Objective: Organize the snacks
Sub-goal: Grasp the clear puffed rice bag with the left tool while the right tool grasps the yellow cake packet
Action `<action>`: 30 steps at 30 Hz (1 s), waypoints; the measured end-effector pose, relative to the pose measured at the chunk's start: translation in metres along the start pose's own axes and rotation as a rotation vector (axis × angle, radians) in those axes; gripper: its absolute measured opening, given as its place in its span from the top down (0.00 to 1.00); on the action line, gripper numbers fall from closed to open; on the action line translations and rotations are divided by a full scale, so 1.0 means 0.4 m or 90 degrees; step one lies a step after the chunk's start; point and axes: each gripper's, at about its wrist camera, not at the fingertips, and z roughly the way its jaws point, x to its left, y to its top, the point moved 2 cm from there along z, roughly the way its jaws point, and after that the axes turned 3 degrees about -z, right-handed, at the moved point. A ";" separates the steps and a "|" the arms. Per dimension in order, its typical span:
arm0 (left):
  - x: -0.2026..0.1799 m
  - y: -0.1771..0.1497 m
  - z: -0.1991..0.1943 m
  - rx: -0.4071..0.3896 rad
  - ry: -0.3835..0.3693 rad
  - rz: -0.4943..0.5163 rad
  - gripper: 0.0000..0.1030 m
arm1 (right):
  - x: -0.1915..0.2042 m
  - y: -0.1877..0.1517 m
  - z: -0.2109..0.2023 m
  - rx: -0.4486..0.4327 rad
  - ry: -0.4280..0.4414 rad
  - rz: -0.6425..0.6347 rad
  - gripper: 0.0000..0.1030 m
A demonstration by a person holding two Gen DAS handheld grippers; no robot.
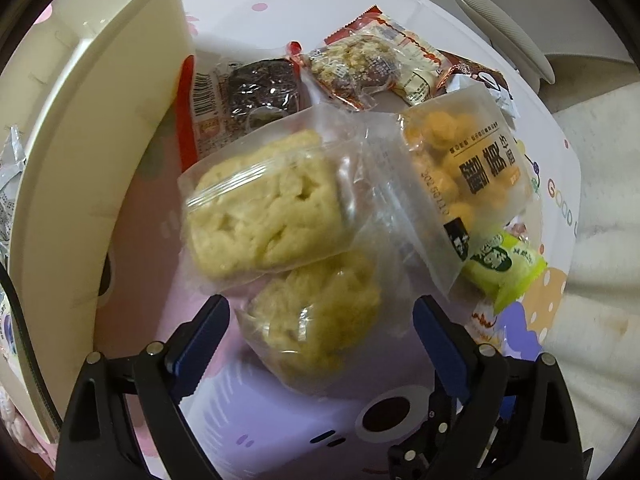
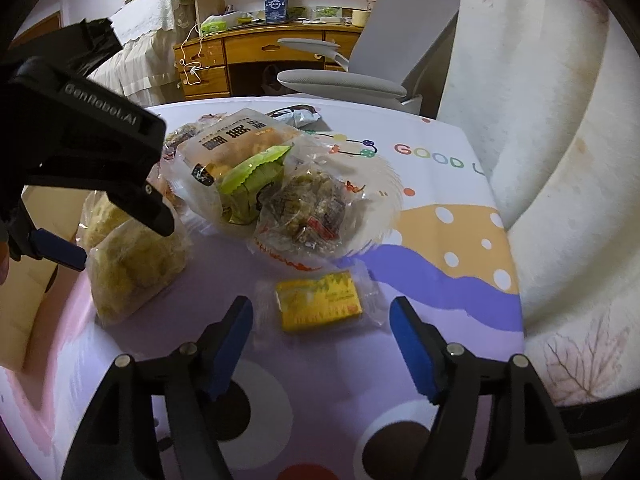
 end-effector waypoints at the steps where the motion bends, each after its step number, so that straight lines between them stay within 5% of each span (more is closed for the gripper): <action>1: -0.009 0.007 0.010 0.005 0.000 -0.003 0.09 | 0.000 0.003 0.004 -0.002 0.001 0.000 0.29; 18: -0.073 0.022 0.101 0.054 0.020 -0.016 0.09 | 0.005 0.002 0.025 -0.009 0.020 -0.015 0.28; 30: -0.041 -0.017 0.099 0.058 0.023 -0.031 0.37 | 0.006 0.001 0.018 -0.012 0.034 -0.019 0.38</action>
